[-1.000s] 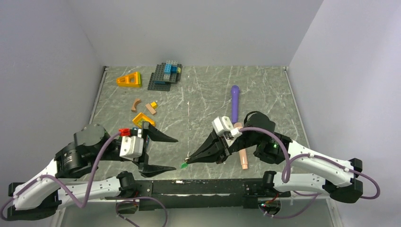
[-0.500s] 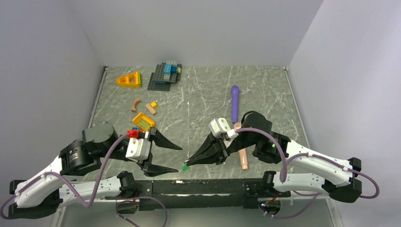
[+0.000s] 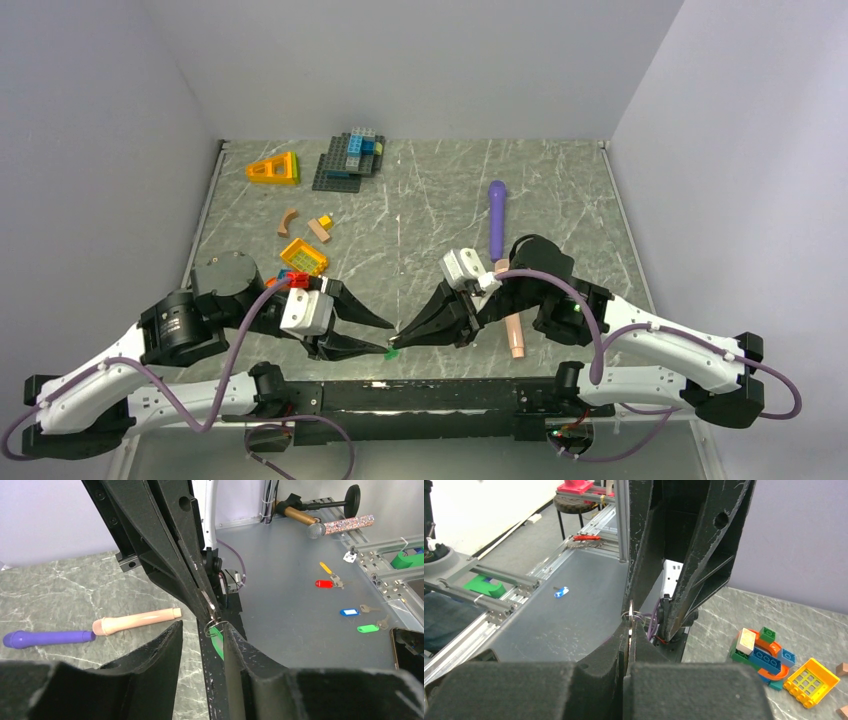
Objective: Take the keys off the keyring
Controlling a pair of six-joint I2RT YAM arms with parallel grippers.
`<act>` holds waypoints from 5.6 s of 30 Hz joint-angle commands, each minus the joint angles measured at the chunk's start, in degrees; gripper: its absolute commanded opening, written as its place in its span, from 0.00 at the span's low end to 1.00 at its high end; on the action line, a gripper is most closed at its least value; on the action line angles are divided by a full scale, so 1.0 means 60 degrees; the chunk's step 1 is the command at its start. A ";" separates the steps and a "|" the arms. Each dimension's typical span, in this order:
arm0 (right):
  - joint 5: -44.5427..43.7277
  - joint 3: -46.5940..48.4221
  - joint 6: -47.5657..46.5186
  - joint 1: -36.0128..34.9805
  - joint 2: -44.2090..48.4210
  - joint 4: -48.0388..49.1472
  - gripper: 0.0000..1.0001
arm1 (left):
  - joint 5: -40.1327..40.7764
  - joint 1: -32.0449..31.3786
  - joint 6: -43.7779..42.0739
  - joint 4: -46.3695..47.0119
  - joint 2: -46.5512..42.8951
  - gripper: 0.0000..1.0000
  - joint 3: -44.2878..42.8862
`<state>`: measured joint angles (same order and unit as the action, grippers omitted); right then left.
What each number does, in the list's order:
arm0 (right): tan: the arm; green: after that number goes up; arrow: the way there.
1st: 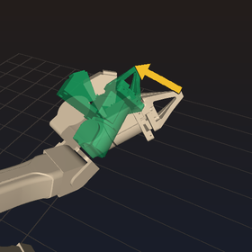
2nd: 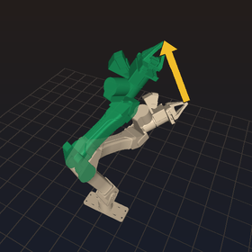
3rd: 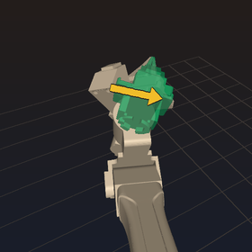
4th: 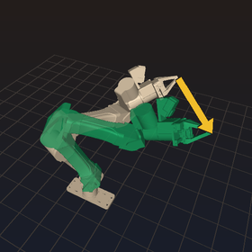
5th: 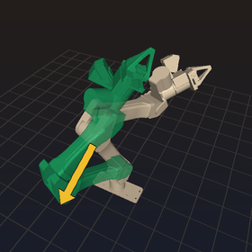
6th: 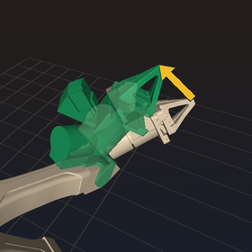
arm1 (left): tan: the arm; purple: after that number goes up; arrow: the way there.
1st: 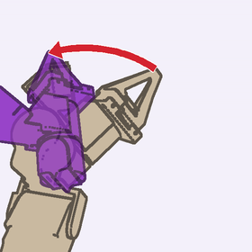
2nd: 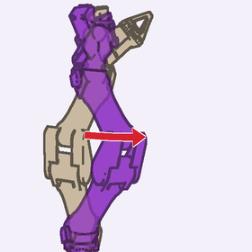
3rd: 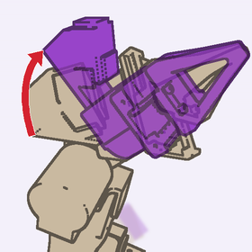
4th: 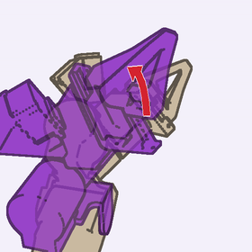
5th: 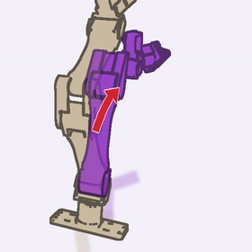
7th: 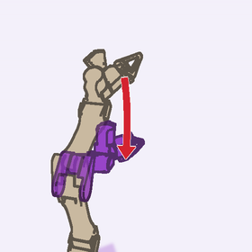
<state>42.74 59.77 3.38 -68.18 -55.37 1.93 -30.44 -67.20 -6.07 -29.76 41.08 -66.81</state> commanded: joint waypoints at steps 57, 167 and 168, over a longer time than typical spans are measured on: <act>-0.0966 -0.0119 -0.0101 -0.0047 0.0633 0.0308 0.00 | 0.1610 0.0008 0.0873 0.1010 -0.0775 0.64 0.0398; -0.0564 -0.0048 -0.0442 -0.0033 0.0786 0.0470 0.00 | 0.1134 0.0008 0.2165 0.1644 -0.1328 0.72 0.0555; -0.0517 -0.0012 -0.0432 -0.0033 0.0767 0.0469 0.00 | 0.0942 0.0008 0.2078 0.1572 -0.1222 0.73 0.0481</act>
<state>35.22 56.36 1.45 -68.40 -51.42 4.62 -16.12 -67.09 12.40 -18.35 32.14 -60.69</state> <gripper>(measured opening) 0.016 0.706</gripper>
